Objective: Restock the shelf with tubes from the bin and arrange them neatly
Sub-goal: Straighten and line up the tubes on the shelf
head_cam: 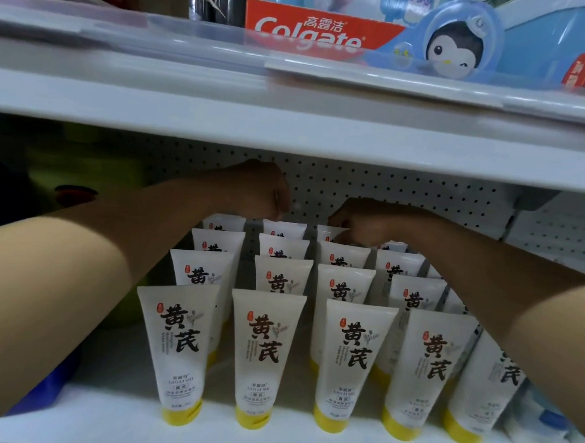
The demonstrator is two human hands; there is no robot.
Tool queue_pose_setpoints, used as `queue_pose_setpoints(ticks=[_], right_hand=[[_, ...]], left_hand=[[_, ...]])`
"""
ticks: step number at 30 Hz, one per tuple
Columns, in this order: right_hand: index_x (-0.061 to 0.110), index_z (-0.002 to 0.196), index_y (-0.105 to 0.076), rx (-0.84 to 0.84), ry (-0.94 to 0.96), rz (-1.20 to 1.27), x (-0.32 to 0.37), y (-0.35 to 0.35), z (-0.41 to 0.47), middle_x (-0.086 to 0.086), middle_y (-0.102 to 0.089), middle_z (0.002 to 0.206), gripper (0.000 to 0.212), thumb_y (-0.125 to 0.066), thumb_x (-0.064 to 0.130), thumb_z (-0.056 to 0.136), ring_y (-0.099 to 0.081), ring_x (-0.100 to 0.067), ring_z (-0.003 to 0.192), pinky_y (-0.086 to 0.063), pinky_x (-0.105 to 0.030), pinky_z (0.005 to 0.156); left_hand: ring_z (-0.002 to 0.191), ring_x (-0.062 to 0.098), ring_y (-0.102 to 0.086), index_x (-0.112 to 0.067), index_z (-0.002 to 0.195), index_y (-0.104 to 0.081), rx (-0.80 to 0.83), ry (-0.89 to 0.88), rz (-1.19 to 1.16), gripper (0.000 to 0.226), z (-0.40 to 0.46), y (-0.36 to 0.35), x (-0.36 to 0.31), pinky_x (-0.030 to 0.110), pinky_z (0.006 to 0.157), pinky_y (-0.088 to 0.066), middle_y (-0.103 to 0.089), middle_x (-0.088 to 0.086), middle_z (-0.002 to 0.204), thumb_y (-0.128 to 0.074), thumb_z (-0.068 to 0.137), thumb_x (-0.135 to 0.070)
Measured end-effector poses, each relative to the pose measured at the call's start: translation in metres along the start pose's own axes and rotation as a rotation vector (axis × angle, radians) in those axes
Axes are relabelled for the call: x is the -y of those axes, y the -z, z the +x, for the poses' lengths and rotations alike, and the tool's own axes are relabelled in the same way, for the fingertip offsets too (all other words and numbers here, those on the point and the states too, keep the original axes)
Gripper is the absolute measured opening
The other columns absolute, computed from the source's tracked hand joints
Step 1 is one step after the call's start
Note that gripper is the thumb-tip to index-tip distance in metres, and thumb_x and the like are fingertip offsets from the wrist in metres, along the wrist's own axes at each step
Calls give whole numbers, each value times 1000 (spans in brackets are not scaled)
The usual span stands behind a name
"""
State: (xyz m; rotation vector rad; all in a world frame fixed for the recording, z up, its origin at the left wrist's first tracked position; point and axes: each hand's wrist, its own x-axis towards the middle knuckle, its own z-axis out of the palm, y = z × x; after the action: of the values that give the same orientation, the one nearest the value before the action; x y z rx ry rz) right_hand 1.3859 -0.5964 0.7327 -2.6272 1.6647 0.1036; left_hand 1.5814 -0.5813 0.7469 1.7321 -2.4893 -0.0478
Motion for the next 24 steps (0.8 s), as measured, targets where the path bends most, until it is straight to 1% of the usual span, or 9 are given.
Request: queue_pose_setpoints(ticks=[4,8,10,12,14,17,20,22,24], right_hand=[[31,60,-46,2,13,15,2,2,-3,10,-47,61,35,-56,22,93,-43,-6,55,-36,-19,54],[26,62,-51,-6,28,29,3,1,-4,9,-48,61,31,-56,24,93,-42,-5,55,-34,-18,53],[19,73,-56,-3,26,36,2,0,-3,10,-49,63,20,-56,24,93,-42,-5,56,-34,-18,53],[20,84,-58,-2,26,46,2,0,-3,11,-49,65,10,-56,24,93,-42,-4,57,-34,-16,53],[20,82,-56,-2,27,49,2,1,-3,12,-47,64,11,-55,24,93,-41,-2,55,-34,-14,51],[22,73,-53,1,14,38,1,2,-5,13,-45,62,21,-55,24,93,-39,-1,53,-33,-6,42],[28,62,-46,2,12,23,1,1,-5,13,-42,62,32,-55,24,93,-38,-1,55,-31,-13,47],[30,59,-40,-9,11,30,1,1,-5,14,-39,61,38,-55,24,93,-36,-1,55,-27,-14,49],[30,59,-38,-8,1,36,0,0,-3,15,-37,63,38,-55,24,93,-35,0,56,-26,-14,50]], left_hand=[[104,19,-60,-15,112,-65,19,-21,-50,26,5,-5,-6,30,94,-47,-64,3,115,-62,87,-19],[94,20,-61,-8,107,-67,25,-21,-34,24,14,-12,-5,23,76,-45,-67,7,107,-63,86,-18],[91,21,-61,-5,104,-67,47,-18,-3,24,17,-15,-5,20,66,-42,-66,8,97,-63,86,-21],[84,18,-57,-3,102,-67,63,-16,23,24,19,-17,-5,15,61,-36,-61,6,89,-61,88,-22],[82,16,-54,-2,103,-66,74,-20,25,27,19,-17,-6,15,60,-35,-60,7,90,-60,89,-24],[81,15,-53,-2,108,-65,74,-12,31,29,18,-18,-7,13,59,-34,-62,9,96,-58,90,-24],[68,9,-49,-2,111,-65,73,-6,28,30,19,-19,-9,14,57,-36,-60,6,92,-59,90,-24],[75,12,-53,-4,113,-64,63,-5,17,32,20,-19,-9,19,61,-41,-64,8,100,-60,89,-24],[89,15,-54,-8,117,-62,46,-3,14,32,19,-18,-10,23,72,-40,-63,7,112,-60,89,-24]])
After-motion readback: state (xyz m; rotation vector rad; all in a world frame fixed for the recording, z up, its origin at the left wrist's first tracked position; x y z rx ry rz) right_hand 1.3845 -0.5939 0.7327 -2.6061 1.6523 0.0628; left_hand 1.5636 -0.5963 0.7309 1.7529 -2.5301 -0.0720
